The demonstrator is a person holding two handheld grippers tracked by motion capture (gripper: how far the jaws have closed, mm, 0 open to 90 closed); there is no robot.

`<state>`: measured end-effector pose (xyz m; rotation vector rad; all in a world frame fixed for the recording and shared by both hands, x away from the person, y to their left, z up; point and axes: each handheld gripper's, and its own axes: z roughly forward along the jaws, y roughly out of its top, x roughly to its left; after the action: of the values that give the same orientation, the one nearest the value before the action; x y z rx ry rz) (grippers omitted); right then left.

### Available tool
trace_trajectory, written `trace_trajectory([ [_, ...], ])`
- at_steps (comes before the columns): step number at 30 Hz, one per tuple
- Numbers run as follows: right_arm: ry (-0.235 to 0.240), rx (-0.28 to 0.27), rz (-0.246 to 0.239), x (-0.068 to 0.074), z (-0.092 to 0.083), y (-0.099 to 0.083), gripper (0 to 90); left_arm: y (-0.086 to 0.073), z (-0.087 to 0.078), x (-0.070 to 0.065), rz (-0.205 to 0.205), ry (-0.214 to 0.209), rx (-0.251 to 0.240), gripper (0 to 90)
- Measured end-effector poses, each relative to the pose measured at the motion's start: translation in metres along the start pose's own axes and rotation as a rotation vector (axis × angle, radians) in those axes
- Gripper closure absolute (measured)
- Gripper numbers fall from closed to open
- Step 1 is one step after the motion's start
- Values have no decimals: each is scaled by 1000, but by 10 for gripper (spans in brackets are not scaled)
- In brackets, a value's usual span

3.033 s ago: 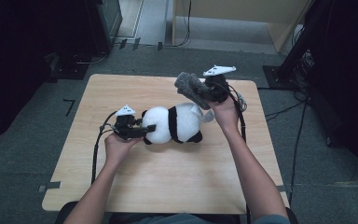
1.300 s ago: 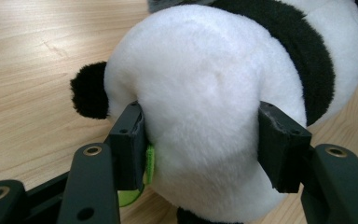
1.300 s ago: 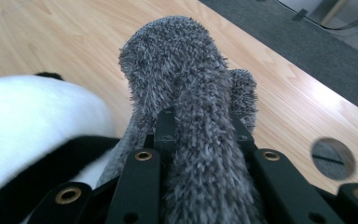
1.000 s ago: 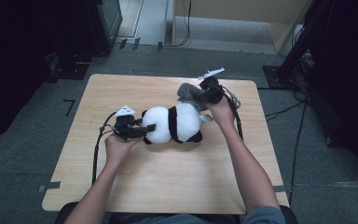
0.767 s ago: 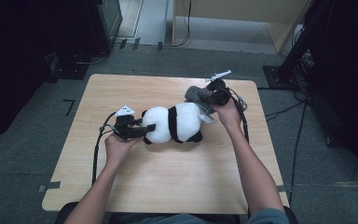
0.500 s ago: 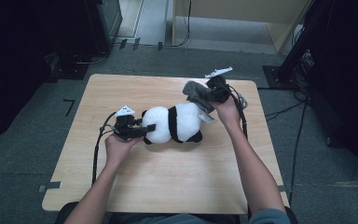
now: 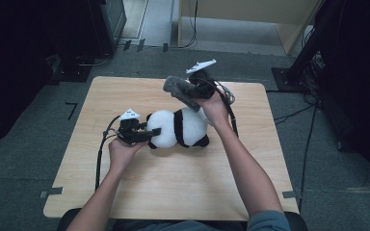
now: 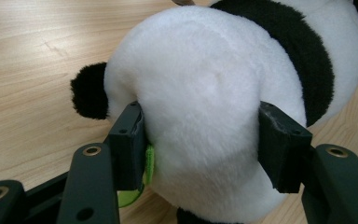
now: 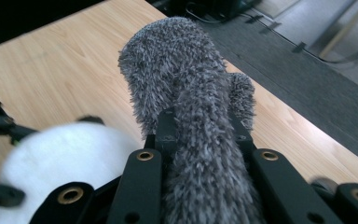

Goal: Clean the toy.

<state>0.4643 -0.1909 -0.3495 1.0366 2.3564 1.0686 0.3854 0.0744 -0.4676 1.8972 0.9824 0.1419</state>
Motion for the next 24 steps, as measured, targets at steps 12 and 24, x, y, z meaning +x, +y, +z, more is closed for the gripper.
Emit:
trace_trajectory([
  [12, 94, 23, -50, 49, 44, 20, 742, 1, 0, 0, 1, 1, 1, 412],
  [24, 102, 102, -22, 43, 73, -3, 742, 1, 0, -1, -7, 5, 4, 415],
])
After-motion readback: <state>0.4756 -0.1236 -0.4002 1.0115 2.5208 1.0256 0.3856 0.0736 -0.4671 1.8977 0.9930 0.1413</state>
